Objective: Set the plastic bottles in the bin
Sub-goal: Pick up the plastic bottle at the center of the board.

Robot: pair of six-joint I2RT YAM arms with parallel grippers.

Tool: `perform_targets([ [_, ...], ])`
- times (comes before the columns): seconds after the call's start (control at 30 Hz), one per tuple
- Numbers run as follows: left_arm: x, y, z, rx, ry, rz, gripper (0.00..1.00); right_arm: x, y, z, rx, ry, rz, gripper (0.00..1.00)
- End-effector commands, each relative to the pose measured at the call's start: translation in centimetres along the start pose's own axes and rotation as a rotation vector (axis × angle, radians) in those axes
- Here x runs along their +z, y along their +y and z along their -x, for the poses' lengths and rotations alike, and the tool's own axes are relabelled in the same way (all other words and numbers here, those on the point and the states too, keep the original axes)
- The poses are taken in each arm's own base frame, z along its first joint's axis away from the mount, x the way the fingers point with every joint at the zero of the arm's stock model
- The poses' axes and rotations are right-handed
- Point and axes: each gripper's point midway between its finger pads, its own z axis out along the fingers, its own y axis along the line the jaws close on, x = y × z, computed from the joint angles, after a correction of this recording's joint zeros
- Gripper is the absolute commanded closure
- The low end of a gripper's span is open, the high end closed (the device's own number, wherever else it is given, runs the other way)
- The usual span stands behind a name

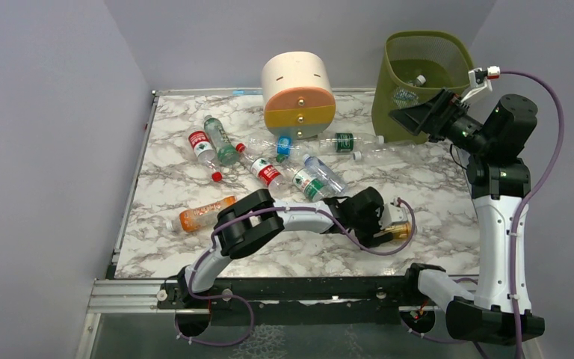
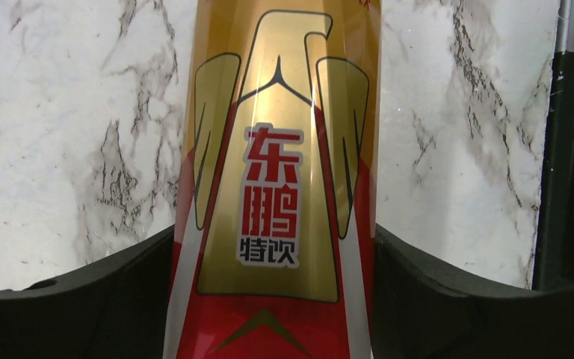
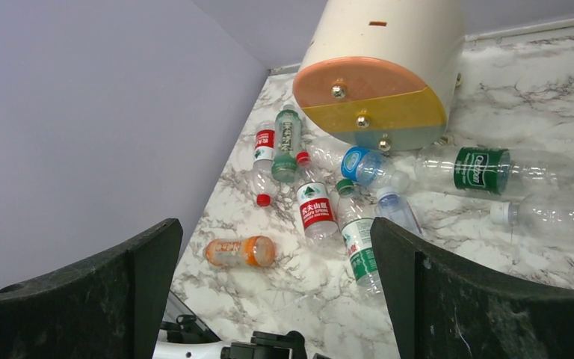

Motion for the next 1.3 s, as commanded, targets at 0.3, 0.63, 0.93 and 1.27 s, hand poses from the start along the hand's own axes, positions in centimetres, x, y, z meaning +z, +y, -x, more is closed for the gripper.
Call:
perform_targets([
  [0.3,-0.4,-0.4,-0.8,-0.016,0.044,0.001,0.48,-0.4,0.9,-0.1,-0.016,-0.007,0.040,0.00],
  [0.63,-4.8,0.0,-0.5,-0.028,0.026,0.082,0.50,-0.6,1.2,-0.1,-0.015,-0.013,0.044,0.00],
  [0.93,-10.0,0.7,-0.8,-0.079,-0.005,0.173,0.50,-0.5,1.2,-0.2,-0.004,-0.012,0.050,0.00],
  [1.27,-17.8,3.2,-1.0,-0.162,-0.106,0.334,0.50,-0.2,0.7,-0.4,0.009,-0.010,0.047,0.00],
])
